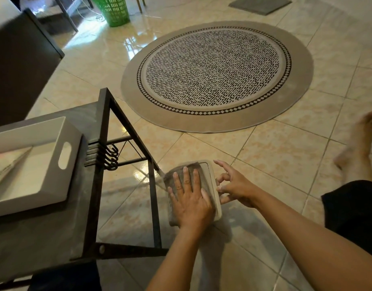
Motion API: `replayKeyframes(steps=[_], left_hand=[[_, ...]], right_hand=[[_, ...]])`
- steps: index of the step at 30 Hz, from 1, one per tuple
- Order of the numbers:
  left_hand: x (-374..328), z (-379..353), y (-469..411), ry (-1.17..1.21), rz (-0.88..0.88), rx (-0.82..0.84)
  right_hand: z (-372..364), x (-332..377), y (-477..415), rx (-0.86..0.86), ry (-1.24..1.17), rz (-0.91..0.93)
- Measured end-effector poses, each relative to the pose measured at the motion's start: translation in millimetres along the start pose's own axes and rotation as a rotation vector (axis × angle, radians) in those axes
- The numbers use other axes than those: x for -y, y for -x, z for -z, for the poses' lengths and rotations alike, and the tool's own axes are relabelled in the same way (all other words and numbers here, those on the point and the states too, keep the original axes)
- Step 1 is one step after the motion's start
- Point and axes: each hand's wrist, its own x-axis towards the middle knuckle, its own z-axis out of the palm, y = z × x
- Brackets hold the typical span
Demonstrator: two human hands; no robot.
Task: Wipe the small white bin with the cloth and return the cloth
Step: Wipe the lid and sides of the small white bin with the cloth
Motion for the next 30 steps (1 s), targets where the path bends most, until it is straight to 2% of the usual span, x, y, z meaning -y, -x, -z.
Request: replayKeyframes(steps=[5, 9, 10, 12, 14, 17, 21, 25, 30], left_hand=[[-11.2, -12.0, 16.8, 0.016, 0.029, -0.048], [-14.5, -12.6, 12.3, 0.004, -0.022, -0.048], [-12.9, -11.8, 10.4, -0.007, -0.055, -0.045], [-7.8, -10.6, 5.7, -0.028, -0.122, -0.02], [-1.4, -7.8, 2.3, -0.046, -0.182, 0.001], [9.9, -4.2, 0.8, -0.084, -0.27, 0.0], [22.8, 1.9, -1.3, -0.121, -0.356, 0.015], [31.0, 4.1, -2.5, -0.125, -0.391, 0.007], [31.0, 1.9, -2.4, -0.137, -0.397, -0.01]], right_hand=[[-10.0, -8.3, 2.2, -0.11, -0.097, 0.008], [-10.0, -15.6, 13.2, -0.163, -0.201, -0.022], [-6.1, -13.7, 13.0, -0.212, -0.109, -0.016], [6.9, -5.9, 5.0, -0.344, 0.228, 0.035], [19.0, 11.4, -6.0, -0.399, 0.445, 0.111], [29.1, 36.4, -25.9, -0.322, 0.622, 0.203], [30.7, 52.9, -44.4, -0.151, 0.793, 0.208], [30.2, 52.0, -46.9, 0.0, 0.798, 0.104], [41.8, 50.2, -39.2, 0.067, 0.819, 0.057]])
